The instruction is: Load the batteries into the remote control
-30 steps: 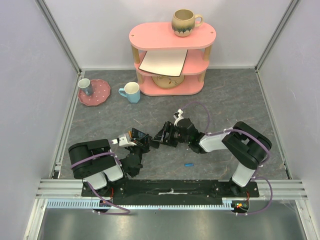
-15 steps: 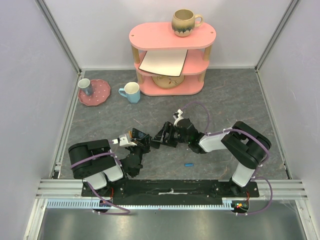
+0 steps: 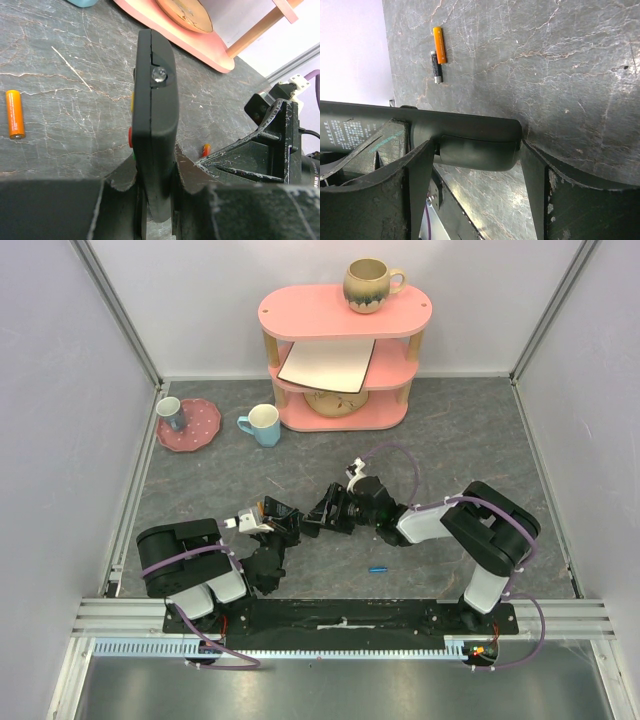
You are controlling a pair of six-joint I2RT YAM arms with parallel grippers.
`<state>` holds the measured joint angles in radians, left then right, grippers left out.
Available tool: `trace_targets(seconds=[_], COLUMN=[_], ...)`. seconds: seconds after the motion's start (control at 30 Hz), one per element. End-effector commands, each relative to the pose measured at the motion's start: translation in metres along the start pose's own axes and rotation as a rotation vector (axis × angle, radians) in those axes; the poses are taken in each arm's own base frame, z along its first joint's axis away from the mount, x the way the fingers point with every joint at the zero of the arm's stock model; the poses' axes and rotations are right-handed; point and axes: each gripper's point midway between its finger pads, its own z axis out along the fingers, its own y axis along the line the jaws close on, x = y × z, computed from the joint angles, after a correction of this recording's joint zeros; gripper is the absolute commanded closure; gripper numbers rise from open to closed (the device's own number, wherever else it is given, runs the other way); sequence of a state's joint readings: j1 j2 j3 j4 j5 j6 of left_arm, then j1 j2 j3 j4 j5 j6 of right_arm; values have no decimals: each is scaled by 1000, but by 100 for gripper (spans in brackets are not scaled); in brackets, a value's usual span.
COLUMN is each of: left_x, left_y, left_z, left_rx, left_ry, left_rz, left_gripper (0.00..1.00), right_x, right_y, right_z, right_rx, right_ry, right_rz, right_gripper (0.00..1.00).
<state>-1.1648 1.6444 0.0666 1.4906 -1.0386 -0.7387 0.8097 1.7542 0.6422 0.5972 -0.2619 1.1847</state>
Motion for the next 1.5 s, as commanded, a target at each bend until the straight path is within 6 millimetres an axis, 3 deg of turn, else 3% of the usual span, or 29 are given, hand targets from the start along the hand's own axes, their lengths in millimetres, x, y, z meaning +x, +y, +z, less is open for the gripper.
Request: trace_targets(seconds=[0.0, 1.47], left_x=[-7, -9], left_y=[16, 17], left_z=[-14, -14], left_rx=[28, 24], left_ry=[6, 1], left_rz=[91, 91], left_gripper=[98, 98], right_x=[5, 9], right_y=[-2, -12], right_z=[8, 3], right_rx=[17, 54], right_ry=[26, 35], right_rz=[-14, -11], right_gripper=[25, 29])
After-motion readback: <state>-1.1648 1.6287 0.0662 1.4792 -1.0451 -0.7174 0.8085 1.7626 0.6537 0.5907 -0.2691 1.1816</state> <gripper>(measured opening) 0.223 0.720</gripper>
